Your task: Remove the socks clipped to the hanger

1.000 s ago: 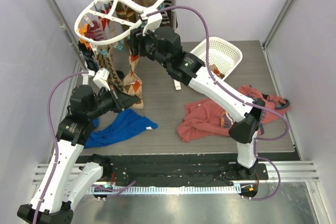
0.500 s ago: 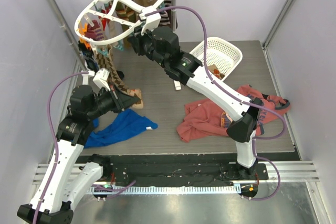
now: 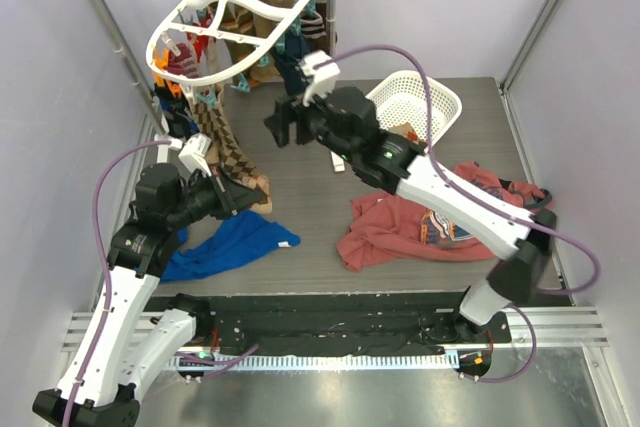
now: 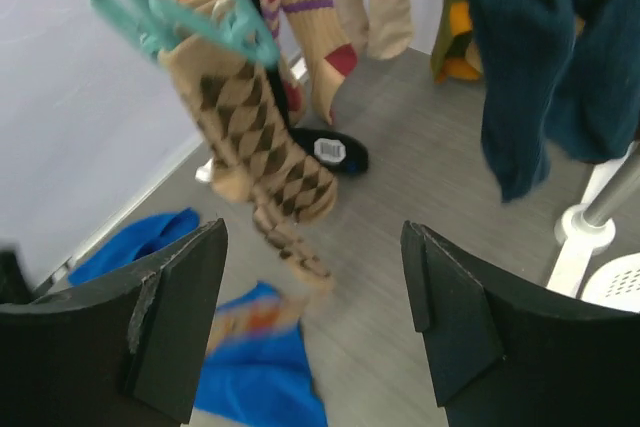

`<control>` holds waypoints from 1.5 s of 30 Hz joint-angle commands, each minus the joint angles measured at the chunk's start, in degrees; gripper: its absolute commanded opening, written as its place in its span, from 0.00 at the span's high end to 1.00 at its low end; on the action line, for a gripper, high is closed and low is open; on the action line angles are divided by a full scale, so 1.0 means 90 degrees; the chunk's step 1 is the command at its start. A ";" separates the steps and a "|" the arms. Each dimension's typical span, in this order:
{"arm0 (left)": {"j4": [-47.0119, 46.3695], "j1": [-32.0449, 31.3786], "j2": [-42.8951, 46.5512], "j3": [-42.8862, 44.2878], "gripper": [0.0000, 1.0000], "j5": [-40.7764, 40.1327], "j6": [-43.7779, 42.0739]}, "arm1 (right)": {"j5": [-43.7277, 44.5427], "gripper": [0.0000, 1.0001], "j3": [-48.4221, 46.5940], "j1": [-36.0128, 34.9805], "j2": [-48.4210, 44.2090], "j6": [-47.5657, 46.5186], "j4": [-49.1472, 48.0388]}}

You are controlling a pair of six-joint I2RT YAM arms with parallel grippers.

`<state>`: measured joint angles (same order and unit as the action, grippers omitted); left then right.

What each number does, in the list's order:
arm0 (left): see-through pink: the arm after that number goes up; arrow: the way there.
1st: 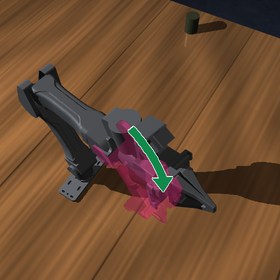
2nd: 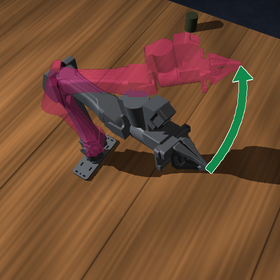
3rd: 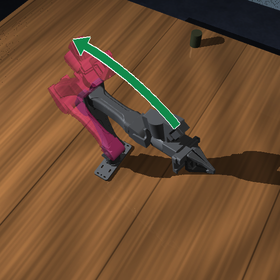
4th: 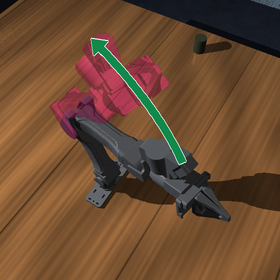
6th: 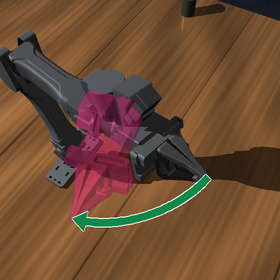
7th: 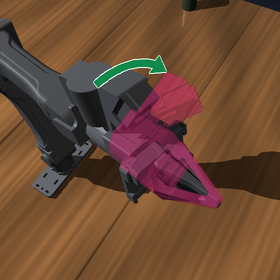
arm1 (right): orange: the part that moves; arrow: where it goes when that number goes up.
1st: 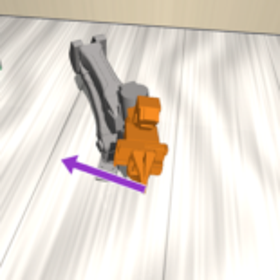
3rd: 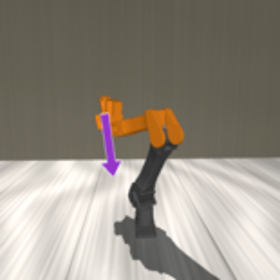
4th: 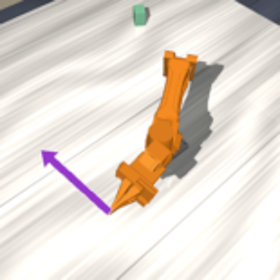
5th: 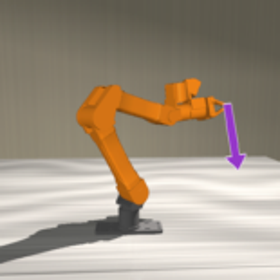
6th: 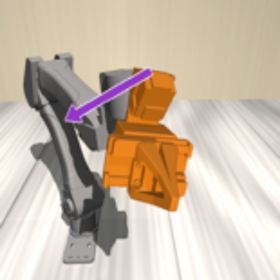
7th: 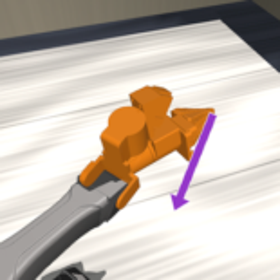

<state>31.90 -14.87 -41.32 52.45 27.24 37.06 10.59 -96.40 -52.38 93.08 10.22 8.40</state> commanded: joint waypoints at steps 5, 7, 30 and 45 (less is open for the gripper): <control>-0.0087 0.0012 0.0187 0.0384 1.00 0.0830 0.0130 | -0.1927 0.21 0.3540 -0.0010 -0.2567 -0.0051 -0.2230; -0.0136 0.0012 0.0197 0.0423 1.00 0.1015 0.0285 | -0.2484 0.21 0.4406 -0.0010 -0.2908 -0.0284 -0.2524; -0.1308 0.0002 0.0167 0.0139 1.00 0.2315 0.1664 | -0.4106 0.19 0.4989 -0.0010 -0.0890 0.0221 -0.6480; -0.0128 0.0002 0.0206 0.0461 0.25 0.0726 0.0767 | -0.1822 0.99 0.5185 0.0613 -0.1473 0.1266 -0.5595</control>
<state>26.24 -14.87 -40.45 53.91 41.98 48.05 -14.59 -48.42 -51.24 85.84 18.33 -47.05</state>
